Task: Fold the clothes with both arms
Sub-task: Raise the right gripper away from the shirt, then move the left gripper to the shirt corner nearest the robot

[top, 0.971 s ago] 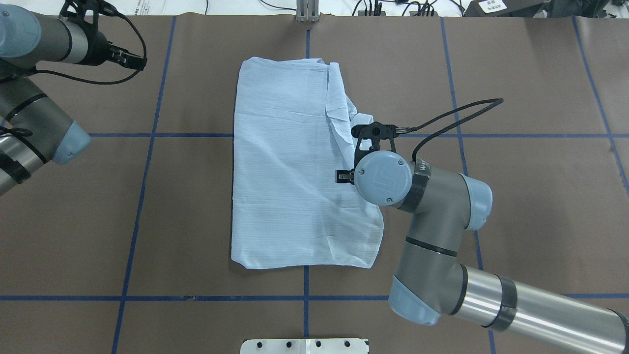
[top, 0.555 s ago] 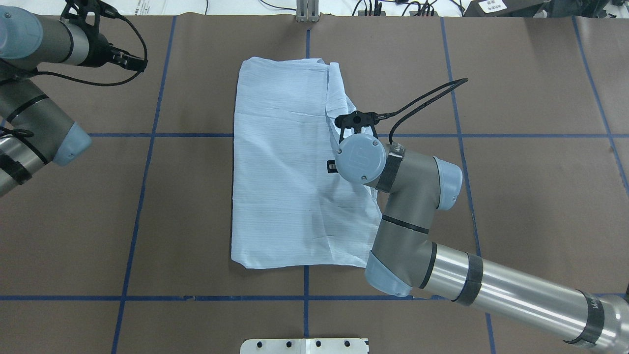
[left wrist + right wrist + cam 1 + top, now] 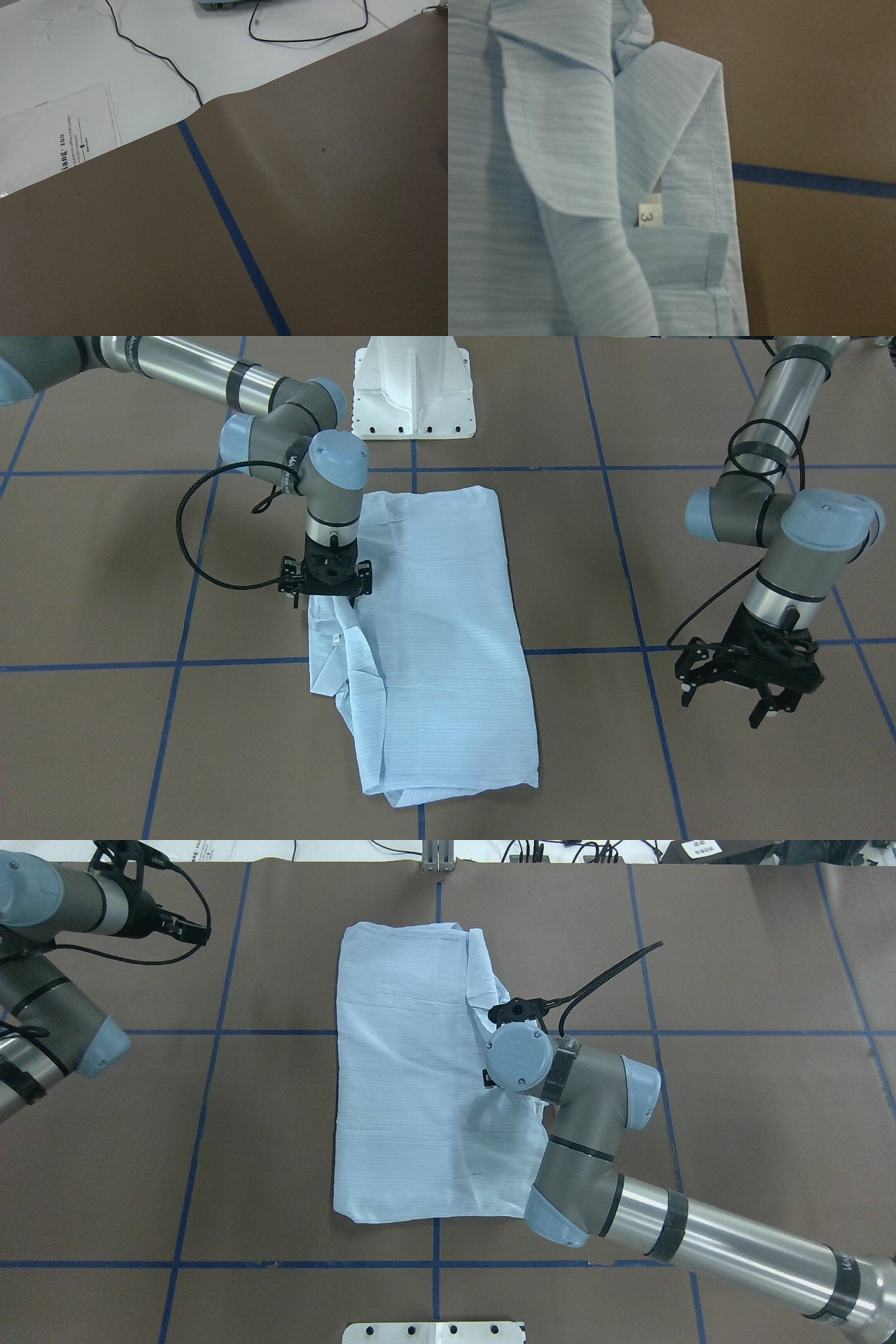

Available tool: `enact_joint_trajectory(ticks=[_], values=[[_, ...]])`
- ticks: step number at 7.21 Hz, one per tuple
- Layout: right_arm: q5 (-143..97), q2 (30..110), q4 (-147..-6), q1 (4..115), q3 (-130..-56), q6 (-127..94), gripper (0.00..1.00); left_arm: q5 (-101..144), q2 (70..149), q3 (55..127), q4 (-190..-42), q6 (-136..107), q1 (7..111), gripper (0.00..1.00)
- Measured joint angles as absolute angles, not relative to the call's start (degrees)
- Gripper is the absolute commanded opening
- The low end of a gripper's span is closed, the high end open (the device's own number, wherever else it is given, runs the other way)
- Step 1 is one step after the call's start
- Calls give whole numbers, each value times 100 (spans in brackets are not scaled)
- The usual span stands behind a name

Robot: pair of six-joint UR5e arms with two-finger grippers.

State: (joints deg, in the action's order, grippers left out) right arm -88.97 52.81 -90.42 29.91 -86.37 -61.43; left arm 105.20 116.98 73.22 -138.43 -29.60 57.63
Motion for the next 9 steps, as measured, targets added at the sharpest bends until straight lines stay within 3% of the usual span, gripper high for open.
enact_joint_trajectory(ticks=[3,6,9], values=[[-9471,5741,-9094,3971,-8974,-5124,100,10520,11698,7346,-13843,-2969,5722,100],[-9722,6150,-8891,4225,-9471,-5172,100,10644,11704,7550,-13833,-3197,5714,100],[-10155,6944,-8232,4244,-10870,-6297,100,11488,11434,8768,-13752,-4711,5299,100]])
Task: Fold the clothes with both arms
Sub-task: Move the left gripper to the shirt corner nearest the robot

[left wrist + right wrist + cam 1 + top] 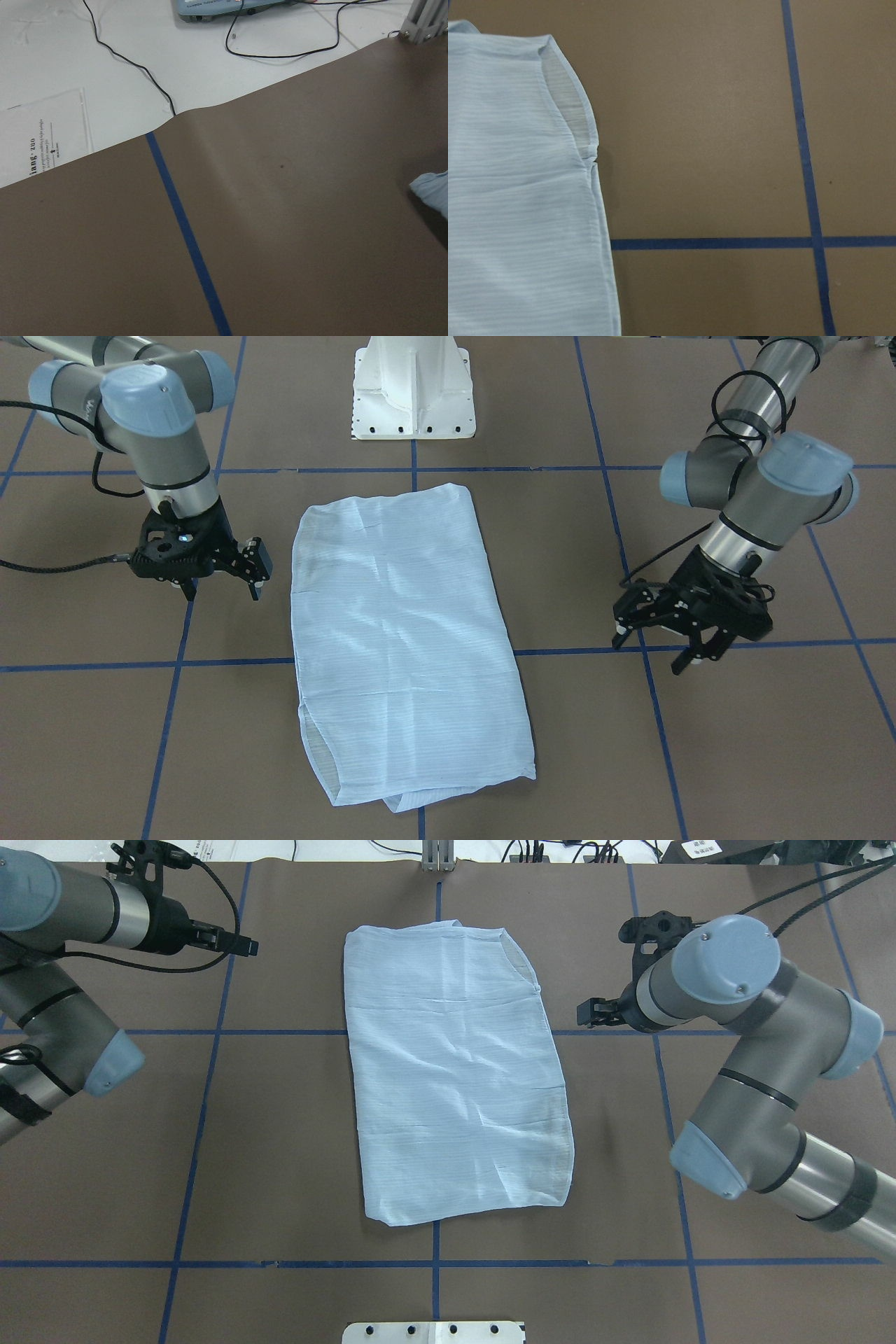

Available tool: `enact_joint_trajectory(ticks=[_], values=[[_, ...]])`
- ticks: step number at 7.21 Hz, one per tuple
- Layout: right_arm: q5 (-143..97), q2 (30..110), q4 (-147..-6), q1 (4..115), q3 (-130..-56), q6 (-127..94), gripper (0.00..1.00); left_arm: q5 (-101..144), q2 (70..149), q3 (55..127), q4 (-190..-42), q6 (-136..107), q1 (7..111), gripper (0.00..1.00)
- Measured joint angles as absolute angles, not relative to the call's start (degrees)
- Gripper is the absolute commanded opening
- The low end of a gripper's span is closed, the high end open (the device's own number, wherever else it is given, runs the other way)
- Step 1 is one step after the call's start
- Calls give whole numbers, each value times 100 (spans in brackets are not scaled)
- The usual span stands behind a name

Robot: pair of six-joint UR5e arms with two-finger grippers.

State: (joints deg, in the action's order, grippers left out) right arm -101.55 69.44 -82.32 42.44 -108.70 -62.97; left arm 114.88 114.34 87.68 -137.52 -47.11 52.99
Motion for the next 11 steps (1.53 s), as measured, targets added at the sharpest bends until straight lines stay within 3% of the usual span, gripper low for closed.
enact_joint_trajectory(ticks=[3,5,7,9,11], values=[[-10277,7917,-6489,4191,-11280,-7564,100,10753,11053,9983,-13407,-6532,3790,100],[-10249,8068,-6202,4172,-11283,-7707,100,9663,11047,10613,-12122,-7202,2695,100],[-10233,8083,-6173,4153,-11264,-7724,100,9217,11106,10783,-11351,-7576,2067,97],[-10218,8086,-6176,4130,-11250,-7725,100,9019,11168,10746,-11032,-7786,1696,75],[-10210,8078,-6173,4110,-11248,-7726,100,8942,11239,10667,-10977,-7818,1525,64]])
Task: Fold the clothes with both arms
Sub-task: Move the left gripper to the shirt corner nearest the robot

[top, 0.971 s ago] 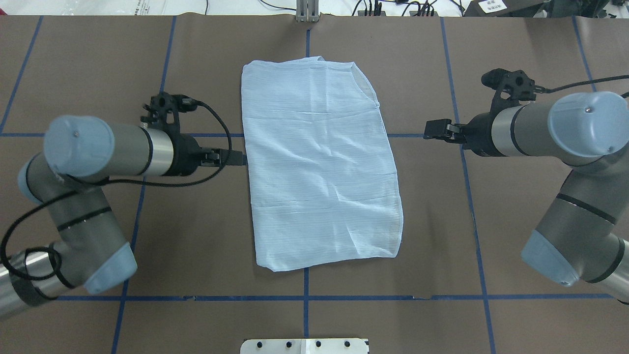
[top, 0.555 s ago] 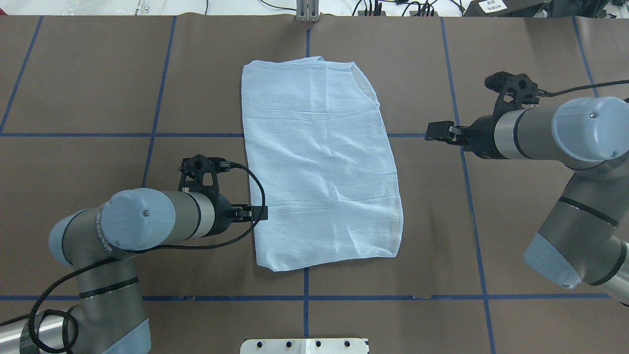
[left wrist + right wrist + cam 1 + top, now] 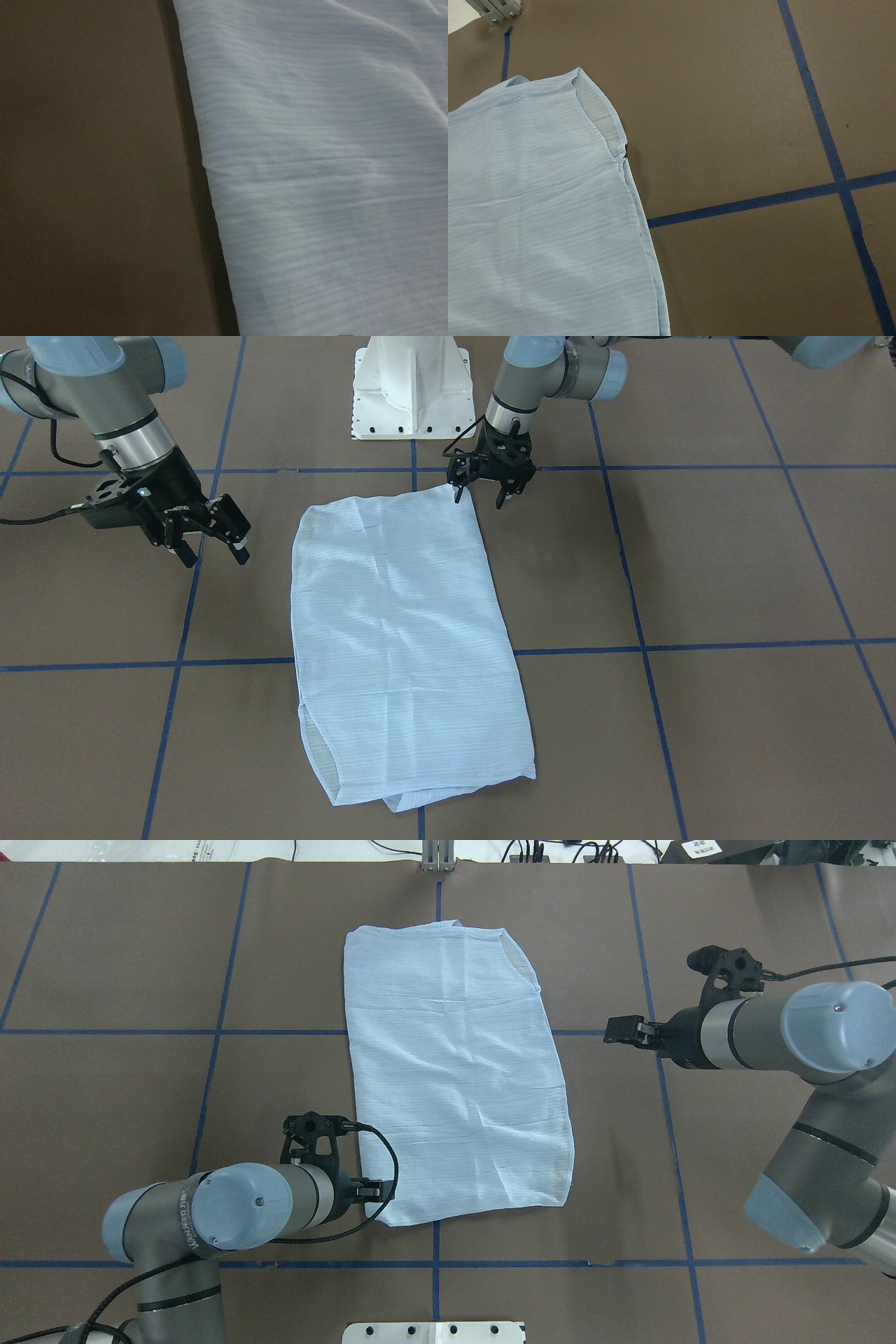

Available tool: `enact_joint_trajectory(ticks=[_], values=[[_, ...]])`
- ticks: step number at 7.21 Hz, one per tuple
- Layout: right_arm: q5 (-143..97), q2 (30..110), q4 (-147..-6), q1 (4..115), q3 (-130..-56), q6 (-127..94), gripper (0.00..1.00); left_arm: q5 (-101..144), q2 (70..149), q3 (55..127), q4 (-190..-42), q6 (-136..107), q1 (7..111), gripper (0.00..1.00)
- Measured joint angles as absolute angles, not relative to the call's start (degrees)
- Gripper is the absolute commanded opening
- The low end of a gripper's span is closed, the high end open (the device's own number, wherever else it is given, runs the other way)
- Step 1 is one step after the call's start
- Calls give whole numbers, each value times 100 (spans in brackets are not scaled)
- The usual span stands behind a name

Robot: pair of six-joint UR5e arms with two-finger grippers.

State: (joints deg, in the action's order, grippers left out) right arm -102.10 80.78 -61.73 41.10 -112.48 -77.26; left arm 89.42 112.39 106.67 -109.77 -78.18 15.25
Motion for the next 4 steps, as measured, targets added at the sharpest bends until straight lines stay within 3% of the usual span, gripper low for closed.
enact_joint_trajectory(ticks=[2,3,4], values=[[-10218,8042,-6170,4102,-11255,-7726,100,8931,11330,10565,-10979,-7822,1444,57],[-10216,8036,-6172,4091,-11254,-7728,100,8930,11397,10497,-10983,-7822,1431,44],[-10210,8042,-6176,4082,-11248,-7731,100,8930,11445,10450,-10985,-7822,1428,21]])
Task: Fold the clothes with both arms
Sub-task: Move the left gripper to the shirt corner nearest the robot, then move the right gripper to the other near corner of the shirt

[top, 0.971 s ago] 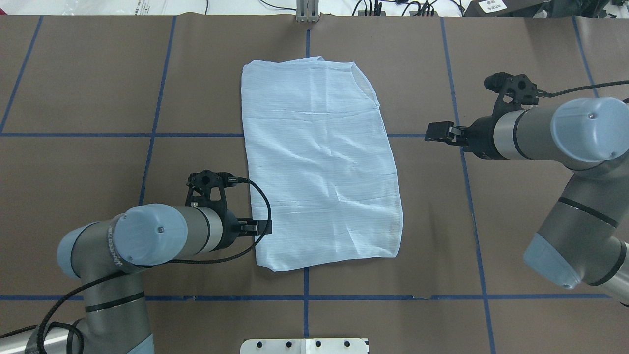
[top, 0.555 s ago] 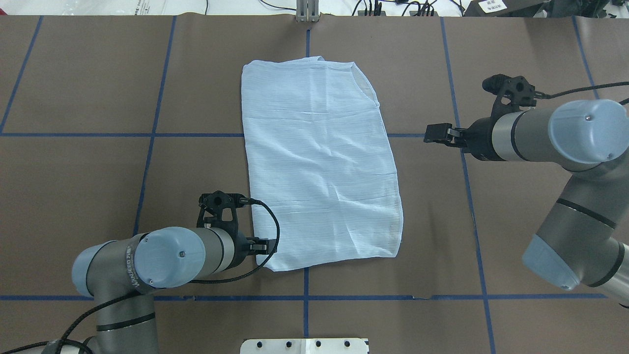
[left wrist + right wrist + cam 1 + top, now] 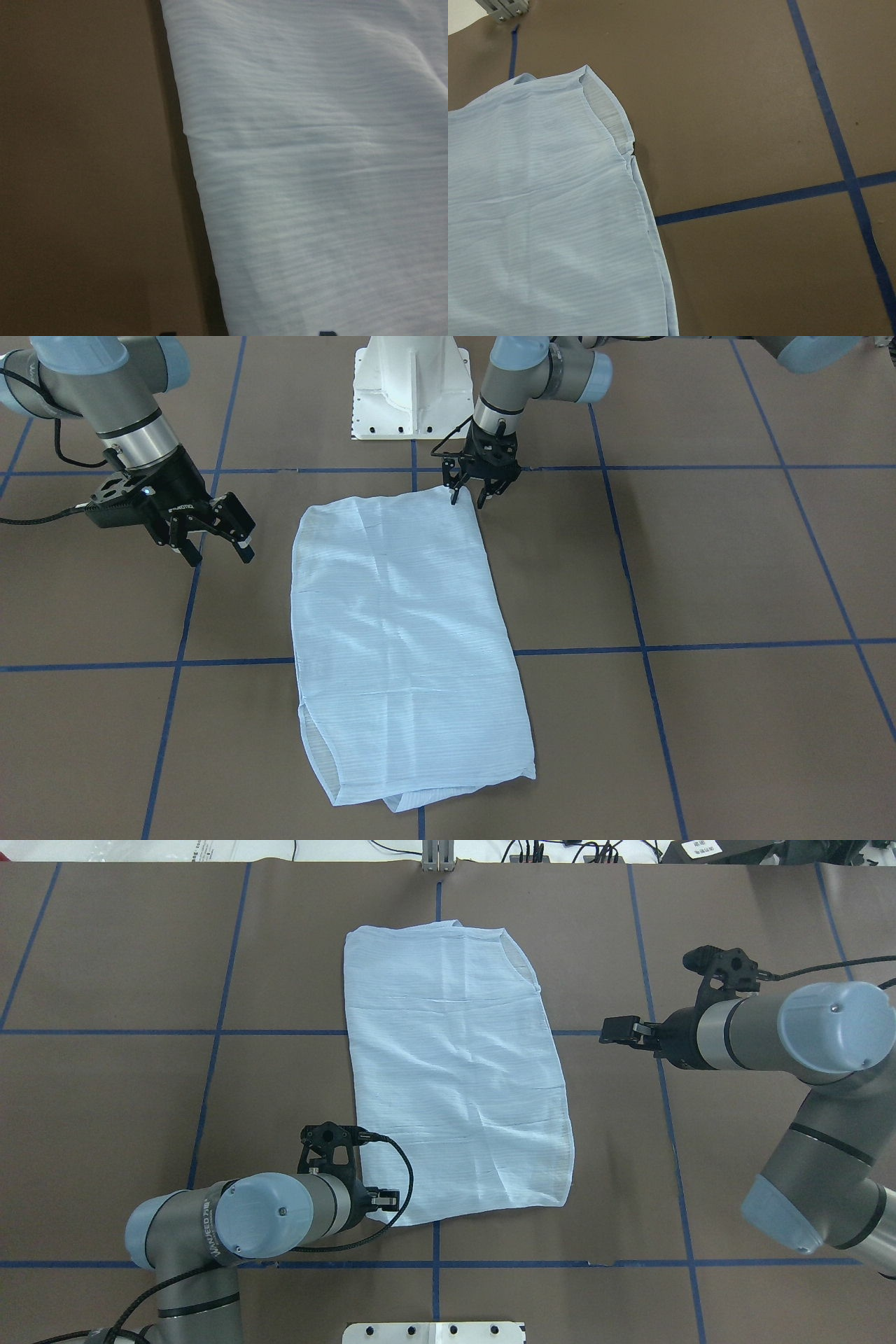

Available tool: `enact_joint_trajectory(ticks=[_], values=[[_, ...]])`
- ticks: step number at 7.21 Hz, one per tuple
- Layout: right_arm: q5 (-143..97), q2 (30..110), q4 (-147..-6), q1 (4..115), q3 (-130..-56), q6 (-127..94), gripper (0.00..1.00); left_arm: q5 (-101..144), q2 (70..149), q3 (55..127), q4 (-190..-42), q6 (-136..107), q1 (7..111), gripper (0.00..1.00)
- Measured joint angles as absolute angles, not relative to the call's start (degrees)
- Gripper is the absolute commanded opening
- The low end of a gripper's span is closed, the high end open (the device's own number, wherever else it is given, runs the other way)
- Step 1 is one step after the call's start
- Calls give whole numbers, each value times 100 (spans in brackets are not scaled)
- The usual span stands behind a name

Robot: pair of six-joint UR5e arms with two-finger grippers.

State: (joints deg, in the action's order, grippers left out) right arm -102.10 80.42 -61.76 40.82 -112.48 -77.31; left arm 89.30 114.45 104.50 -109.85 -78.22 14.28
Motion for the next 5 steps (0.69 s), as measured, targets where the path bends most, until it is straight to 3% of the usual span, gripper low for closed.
enact_joint_trajectory(ticks=[1,3,4,5], values=[[-10206,8054,-6178,4077,-11241,-7733,100,8930,11465,10430,-10986,-7824,1427,0],[-10173,8078,-6186,4048,-11239,-7770,99,8915,11444,10448,-10986,-7832,1443,0],[-10075,8080,-6192,3970,-11242,-7941,93,8903,11416,10504,-10986,-7834,1476,0],[-9934,8073,-6213,3823,-11253,-8273,81,8900,11384,10578,-10986,-7835,1509,0]])
